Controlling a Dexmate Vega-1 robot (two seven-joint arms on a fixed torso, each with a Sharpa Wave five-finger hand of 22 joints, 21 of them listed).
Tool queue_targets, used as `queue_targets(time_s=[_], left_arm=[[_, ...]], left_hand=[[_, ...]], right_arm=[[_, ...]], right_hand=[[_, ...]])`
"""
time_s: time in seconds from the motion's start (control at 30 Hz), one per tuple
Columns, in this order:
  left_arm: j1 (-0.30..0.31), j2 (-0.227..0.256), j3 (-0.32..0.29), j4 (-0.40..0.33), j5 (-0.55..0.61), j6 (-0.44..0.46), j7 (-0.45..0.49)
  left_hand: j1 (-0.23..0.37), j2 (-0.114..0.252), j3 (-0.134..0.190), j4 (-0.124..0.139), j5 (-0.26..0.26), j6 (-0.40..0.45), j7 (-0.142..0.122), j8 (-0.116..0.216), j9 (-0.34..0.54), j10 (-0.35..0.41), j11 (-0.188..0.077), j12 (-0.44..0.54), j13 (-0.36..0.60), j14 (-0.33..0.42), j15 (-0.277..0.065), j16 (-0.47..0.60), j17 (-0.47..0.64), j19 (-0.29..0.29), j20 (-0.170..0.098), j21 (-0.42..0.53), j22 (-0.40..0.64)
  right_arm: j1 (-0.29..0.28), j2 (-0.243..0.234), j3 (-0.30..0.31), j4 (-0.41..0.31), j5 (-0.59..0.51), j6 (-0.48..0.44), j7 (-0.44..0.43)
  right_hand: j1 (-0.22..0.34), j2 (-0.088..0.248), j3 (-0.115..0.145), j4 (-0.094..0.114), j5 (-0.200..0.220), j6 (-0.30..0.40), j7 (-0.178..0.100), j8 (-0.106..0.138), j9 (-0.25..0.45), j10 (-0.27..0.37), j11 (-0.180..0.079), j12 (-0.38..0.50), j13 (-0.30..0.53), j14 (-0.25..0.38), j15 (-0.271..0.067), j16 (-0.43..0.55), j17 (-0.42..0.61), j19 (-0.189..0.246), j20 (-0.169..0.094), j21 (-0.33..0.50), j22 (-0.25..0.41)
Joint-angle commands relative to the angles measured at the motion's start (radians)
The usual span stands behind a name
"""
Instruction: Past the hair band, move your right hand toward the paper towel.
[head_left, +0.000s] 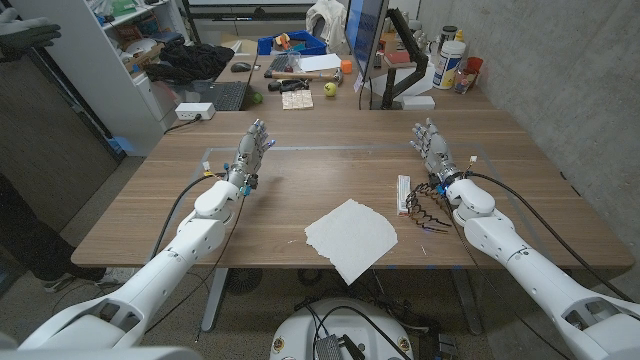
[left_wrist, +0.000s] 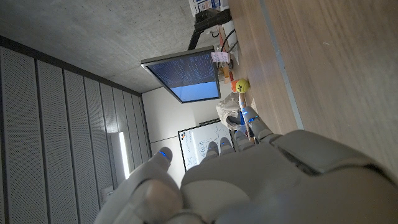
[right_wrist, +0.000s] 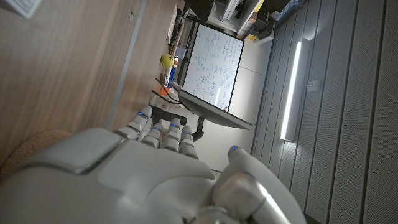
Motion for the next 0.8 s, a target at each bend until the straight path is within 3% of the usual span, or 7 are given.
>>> queue_targets(time_s=[0.03, 0.3, 0.63, 0.8], left_arm=[[0.017, -0.057, -0.074, 0.008, 0.065, 0.035, -0.043], [0.024, -0.093, -0.119, 0.011, 0.103, 0.052, -0.073], [0.029, -0.123, -0.161, 0.014, 0.138, 0.064, -0.1], [0.033, -0.133, -0.177, 0.014, 0.151, 0.069, -0.111]], left_hand=[[0.001, 0.091, 0.005, 0.001, 0.004, -0.081, 0.0, 0.007, 0.002, -0.09, -0.005, 0.006, 0.005, -0.115, -0.007, 0.006, 0.002, -0.173, -0.01, 0.007, 0.003], [0.0, 0.091, 0.004, 0.001, 0.004, -0.079, -0.001, 0.007, 0.002, -0.089, -0.005, 0.006, 0.005, -0.114, -0.006, 0.007, 0.002, -0.173, -0.01, 0.004, 0.003], [0.0, 0.091, 0.002, 0.001, 0.003, -0.075, -0.003, 0.009, 0.002, -0.088, -0.005, 0.007, 0.005, -0.112, -0.005, 0.007, 0.002, -0.17, -0.009, 0.002, 0.003], [0.0, 0.091, 0.001, 0.001, 0.003, -0.074, -0.004, 0.009, 0.002, -0.087, -0.004, 0.007, 0.005, -0.113, -0.006, 0.007, 0.002, -0.17, -0.009, 0.001, 0.003]], right_arm=[[0.005, 0.0, -0.003, 0.011, -0.002, 0.013, 0.003], [0.007, 0.005, -0.001, 0.031, -0.002, 0.068, 0.035], [0.011, 0.006, -0.001, 0.057, -0.016, 0.146, 0.074], [0.012, -0.003, -0.007, 0.055, -0.033, 0.167, 0.088]], right_hand=[[0.002, 0.088, 0.008, -0.003, 0.003, 0.009, -0.004, 0.008, 0.002, 0.009, 0.001, 0.006, 0.002, -0.012, 0.0, 0.004, 0.003, -0.006, -0.071, 0.004, 0.004], [0.014, 0.088, 0.02, -0.01, 0.004, 0.043, -0.014, 0.018, 0.002, 0.04, 0.002, 0.017, 0.002, 0.005, -0.004, 0.007, 0.001, 0.007, -0.069, 0.002, 0.004], [0.035, 0.088, 0.046, -0.019, 0.006, 0.131, -0.047, 0.032, 0.002, 0.109, -0.019, 0.034, 0.001, 0.064, -0.014, 0.013, -0.002, 0.059, -0.07, 0.007, 0.004], [0.045, 0.088, 0.056, -0.025, 0.008, 0.154, -0.047, 0.034, 0.001, 0.133, -0.024, 0.039, 0.001, 0.087, -0.019, 0.015, -0.003, 0.079, -0.069, 0.01, 0.004]])
